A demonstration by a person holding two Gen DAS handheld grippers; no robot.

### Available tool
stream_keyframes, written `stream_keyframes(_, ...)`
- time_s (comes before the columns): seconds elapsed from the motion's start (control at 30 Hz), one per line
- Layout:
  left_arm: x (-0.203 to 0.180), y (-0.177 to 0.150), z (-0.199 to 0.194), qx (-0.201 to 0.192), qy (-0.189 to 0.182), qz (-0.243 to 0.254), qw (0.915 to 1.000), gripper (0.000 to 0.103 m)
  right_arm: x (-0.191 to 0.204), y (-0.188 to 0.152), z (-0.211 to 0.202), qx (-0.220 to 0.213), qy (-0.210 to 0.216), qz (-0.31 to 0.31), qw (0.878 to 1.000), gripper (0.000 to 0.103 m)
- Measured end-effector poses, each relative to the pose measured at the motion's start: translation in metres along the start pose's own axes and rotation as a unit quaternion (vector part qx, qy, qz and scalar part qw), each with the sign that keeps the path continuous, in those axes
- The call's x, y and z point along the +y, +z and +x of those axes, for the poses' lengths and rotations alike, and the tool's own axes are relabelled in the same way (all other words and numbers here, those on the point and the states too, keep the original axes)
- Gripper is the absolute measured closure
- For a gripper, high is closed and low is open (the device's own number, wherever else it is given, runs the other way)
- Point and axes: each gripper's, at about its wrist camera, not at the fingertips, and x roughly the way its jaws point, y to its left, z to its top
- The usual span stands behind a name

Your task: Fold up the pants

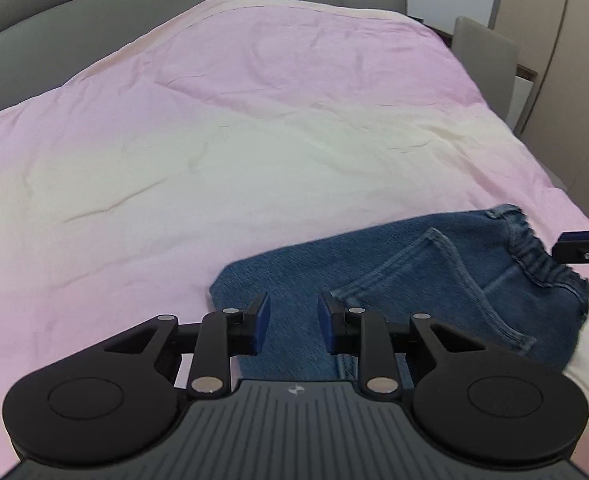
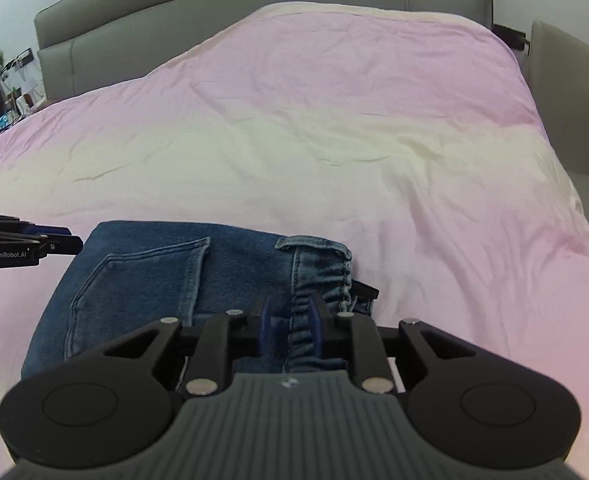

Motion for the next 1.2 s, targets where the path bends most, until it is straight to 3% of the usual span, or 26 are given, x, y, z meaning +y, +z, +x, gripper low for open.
stream_keyframes(0.17, -0.018, -0.034, -0.036, 0.006, -0.032, 0.000, 0.9995, 0.072, 0.023, -0.033, -0.030, -0.010, -0.017, -0.073, 0.997, 0.080)
stream_keyframes(0.2, -0.022, -0.042, -0.037, 0.013, -0.036, 0.005, 0.9992, 0.072, 0.025, -0.039, -0.030, -0.008, -0.019, -0.082, 0.996, 0.074)
stream_keyframes(0.33, -0.030, -0.070, -0.027, 0.040, -0.028, 0.016, 0.9987, 0.071, 0.019, -0.067, -0.023, -0.002, -0.040, -0.092, 0.995, 0.072)
stream_keyframes(0.5, -0.018, -0.088, -0.012, 0.055, -0.039, -0.032, 0.9972, 0.070, 0.003, -0.086, -0.010, -0.007, -0.031, -0.036, 0.999, 0.073)
stream_keyframes(0.8, -0.013, -0.088, -0.016, 0.042, -0.036, -0.053, 0.9970, 0.069, 0.000, -0.085, -0.005, -0.021, -0.036, 0.009, 0.999, 0.074)
stream_keyframes(0.87, -0.005, -0.089, -0.027, 0.024, -0.042, -0.074, 0.9961, 0.065, -0.005, -0.085, -0.021, -0.041, -0.022, 0.041, 0.998, 0.068)
stream_keyframes(0.93, 0.005, -0.088, -0.039, 0.002, -0.042, -0.092, 0.9949, 0.054, -0.015, -0.090, -0.035, -0.053, 0.002, 0.097, 0.994, 0.046)
stream_keyframes(1.03, 0.023, -0.087, -0.047, -0.019, -0.064, -0.140, 0.9880, 0.036, -0.034, -0.102, -0.047, -0.064, 0.021, 0.173, 0.983, 0.037)
stream_keyframes(1.2, 0.046, -0.085, -0.031, -0.016, -0.092, -0.209, 0.9735, 0.028, -0.070, -0.124, -0.028, -0.044, 0.053, 0.301, 0.951, 0.028)
